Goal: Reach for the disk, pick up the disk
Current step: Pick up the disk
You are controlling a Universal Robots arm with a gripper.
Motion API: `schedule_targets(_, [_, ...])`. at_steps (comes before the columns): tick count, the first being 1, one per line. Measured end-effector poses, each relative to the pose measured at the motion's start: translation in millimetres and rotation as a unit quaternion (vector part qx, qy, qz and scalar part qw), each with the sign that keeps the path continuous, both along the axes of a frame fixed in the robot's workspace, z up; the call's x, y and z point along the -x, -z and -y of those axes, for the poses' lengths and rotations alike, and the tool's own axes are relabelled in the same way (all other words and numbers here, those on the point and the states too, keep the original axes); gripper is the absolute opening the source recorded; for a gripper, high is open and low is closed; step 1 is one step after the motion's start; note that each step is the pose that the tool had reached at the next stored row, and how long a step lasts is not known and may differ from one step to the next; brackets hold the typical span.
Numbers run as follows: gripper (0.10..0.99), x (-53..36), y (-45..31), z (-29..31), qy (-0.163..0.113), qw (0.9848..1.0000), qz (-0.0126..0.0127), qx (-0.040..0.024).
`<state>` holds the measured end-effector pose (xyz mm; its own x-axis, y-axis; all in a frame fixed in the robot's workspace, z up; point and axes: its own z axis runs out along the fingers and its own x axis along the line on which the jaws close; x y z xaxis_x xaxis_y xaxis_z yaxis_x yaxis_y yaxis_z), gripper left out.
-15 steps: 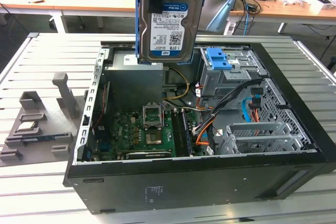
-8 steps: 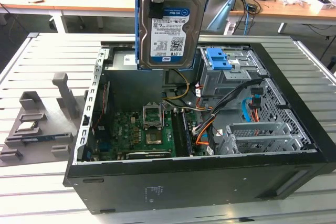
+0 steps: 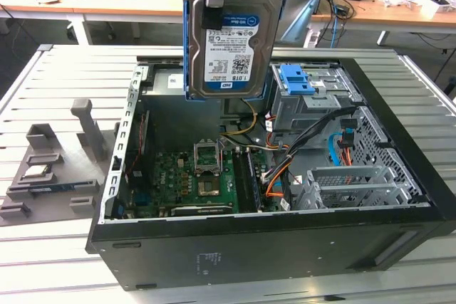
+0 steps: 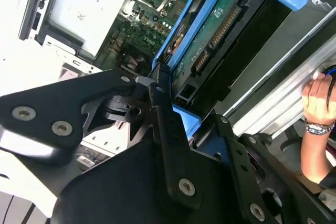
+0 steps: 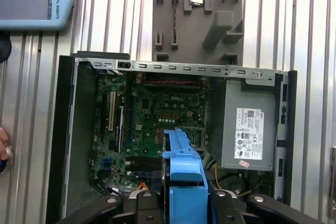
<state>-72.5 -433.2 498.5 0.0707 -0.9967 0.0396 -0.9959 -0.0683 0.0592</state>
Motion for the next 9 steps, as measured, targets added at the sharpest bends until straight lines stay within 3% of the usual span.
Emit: schedule_targets(9, [0.369, 0.0, 0.2, 10.9, 0.0, 1.0, 0.0, 0.0042])
